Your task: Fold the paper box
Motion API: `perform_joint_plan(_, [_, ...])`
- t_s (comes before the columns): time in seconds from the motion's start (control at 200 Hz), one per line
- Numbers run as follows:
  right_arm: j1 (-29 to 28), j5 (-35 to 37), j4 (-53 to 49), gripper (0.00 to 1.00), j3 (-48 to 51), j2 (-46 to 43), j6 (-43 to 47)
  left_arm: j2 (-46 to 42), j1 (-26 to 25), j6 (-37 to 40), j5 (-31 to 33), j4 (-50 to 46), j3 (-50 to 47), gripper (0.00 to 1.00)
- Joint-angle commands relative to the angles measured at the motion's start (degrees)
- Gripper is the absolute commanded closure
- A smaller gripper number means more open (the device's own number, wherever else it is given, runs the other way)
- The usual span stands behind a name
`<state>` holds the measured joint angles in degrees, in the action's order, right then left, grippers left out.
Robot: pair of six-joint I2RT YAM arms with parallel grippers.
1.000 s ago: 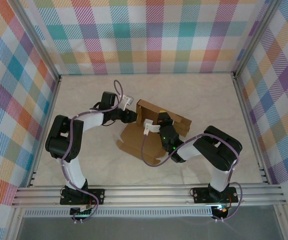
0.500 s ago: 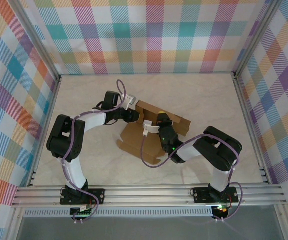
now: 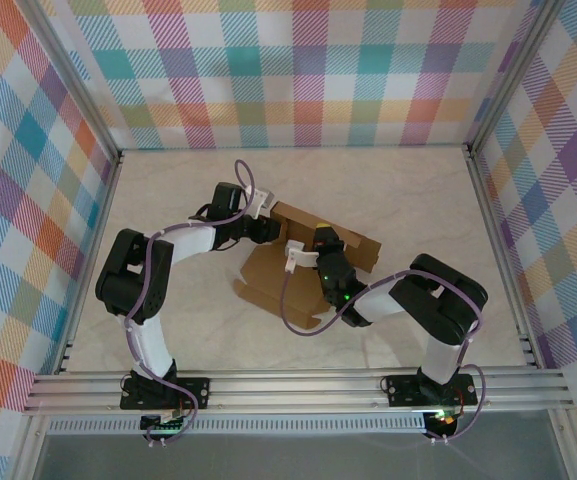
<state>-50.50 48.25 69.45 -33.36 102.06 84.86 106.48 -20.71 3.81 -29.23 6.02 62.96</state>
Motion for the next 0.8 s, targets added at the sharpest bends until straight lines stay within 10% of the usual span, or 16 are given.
perform_joint_plan(0.0, [-1.1,-0.4,1.5,1.0,-0.6,2.1,1.0,1.2,-0.9,-1.2,0.6,2.2,1.6,0.61])
perform_joint_plan(0.795, [-2.7,1.8,7.2,1.0,-1.5,6.6,4.9,1.5,-3.5,-6.1,6.8,5.7,-0.6,0.79])
